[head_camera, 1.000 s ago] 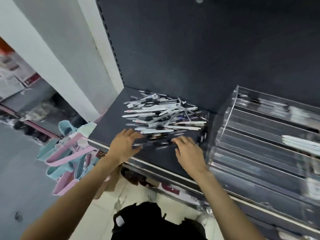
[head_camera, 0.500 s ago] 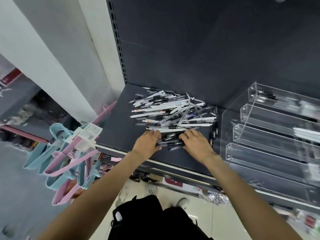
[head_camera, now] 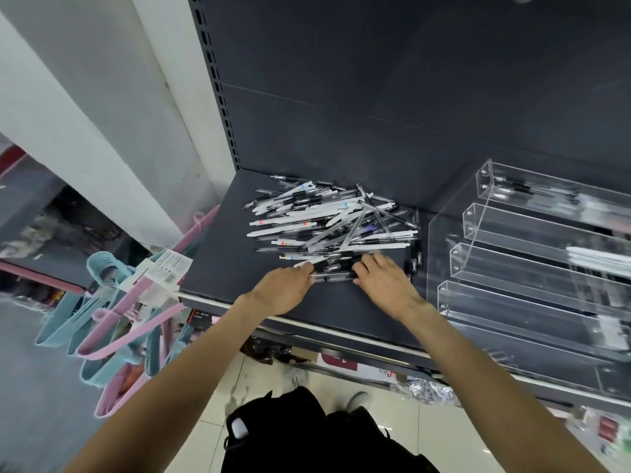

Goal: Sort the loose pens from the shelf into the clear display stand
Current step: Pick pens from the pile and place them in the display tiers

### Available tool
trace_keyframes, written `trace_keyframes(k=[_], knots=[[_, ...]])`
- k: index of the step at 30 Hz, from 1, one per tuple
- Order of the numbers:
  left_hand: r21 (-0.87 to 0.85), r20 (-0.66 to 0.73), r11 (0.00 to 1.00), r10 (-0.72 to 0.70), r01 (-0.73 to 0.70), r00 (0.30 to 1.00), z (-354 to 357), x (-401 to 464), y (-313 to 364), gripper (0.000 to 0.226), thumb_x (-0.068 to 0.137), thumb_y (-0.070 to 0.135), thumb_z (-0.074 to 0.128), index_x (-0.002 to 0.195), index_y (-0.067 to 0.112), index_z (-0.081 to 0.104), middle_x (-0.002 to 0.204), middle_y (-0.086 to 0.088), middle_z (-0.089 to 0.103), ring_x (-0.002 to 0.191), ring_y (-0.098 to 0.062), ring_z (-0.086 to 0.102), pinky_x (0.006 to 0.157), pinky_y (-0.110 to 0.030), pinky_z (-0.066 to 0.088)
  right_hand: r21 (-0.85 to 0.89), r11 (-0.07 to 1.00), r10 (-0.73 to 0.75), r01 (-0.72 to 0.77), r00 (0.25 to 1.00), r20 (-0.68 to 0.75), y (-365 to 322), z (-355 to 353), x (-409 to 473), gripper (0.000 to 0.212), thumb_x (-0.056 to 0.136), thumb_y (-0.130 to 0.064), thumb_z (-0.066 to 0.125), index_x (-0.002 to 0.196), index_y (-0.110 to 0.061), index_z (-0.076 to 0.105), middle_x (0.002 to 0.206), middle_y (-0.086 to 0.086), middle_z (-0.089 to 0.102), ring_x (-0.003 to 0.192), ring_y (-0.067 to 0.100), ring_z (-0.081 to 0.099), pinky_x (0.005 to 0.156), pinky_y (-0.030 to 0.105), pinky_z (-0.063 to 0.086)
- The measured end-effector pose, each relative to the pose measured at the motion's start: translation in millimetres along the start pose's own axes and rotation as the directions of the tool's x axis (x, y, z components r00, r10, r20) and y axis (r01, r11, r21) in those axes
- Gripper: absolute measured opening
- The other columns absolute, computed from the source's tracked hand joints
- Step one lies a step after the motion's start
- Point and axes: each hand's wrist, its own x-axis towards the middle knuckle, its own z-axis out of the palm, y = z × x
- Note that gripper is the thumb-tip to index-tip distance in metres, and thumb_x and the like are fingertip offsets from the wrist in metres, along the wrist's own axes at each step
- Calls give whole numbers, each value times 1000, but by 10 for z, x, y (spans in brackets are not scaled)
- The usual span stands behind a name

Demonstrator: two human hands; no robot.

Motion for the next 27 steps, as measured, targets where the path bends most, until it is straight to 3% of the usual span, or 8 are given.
trace_keyframes(k=[3,6,10,14,17,19,21,27], knots=[[-180,-28,983,-40,35,999,-124,3,-21,29,103,32,32,116,10,46,89,-13,63,87,-33,61,77,-38,45,54,999,9,-4,996,-91,111,-67,64,25,76,-23,76,93,-8,65,89,9,62,80,29,59,71,38,52],[-383,-139,924,-66,7,988,-218,-45,-95,17,102,29,37,94,22,51,87,-14,65,83,-28,61,78,-39,45,74,997,49,-39,988,-143,281,-170,111,21,83,-23,68,95,-7,63,93,10,61,85,29,57,76,39,52],[-691,-227,723,-213,-3,950,-236,-129,-104,24,102,22,41,81,29,50,64,3,46,47,-5,41,49,-23,35,298,947,152,-122,985,-81,430,-299,76,29,98,-27,44,109,-4,56,108,9,53,101,27,49,86,41,46],[-914,-207,399,-310,-71,928,-220,-167,143,20,101,25,42,98,17,60,57,11,28,43,-3,24,40,-14,24,769,589,307,-250,949,74,262,-463,83,35,97,-32,47,105,-1,60,95,8,52,91,21,48,80,31,37],[-950,-220,292,-364,-113,905,-193,-173,392,24,102,24,41,95,13,60,59,9,33,46,-6,34,48,-18,36,951,138,337,-278,916,218,83,-582,113,25,94,-30,55,89,-10,68,97,25,62,87,32,55,78,31,43],[-965,-213,226,-385,-133,898,-180,-179,553,25,103,25,39,92,11,57,62,4,48,51,-9,50,56,-22,47,959,-99,322,-267,903,285,-5,-679,109,14,92,-25,58,89,-17,69,98,16,67,88,22,58,76,18,44],[-978,-190,159,-392,-138,900,-175,-182,683,25,102,26,39,94,10,55,72,2,64,60,-11,63,60,-23,53,945,-207,303,-252,902,307,-59,-729,112,15,91,-23,60,95,-12,70,95,12,69,88,10,57,72,15,42],[-988,-150,86,-408,-126,900,-212,-206,847,27,102,27,38,108,7,55,92,0,69,69,-13,72,58,-20,54,936,-279,326,-215,896,303,-95,-755,97,19,87,-22,64,99,-9,71,88,2,71,82,2,61,76,14,42]])
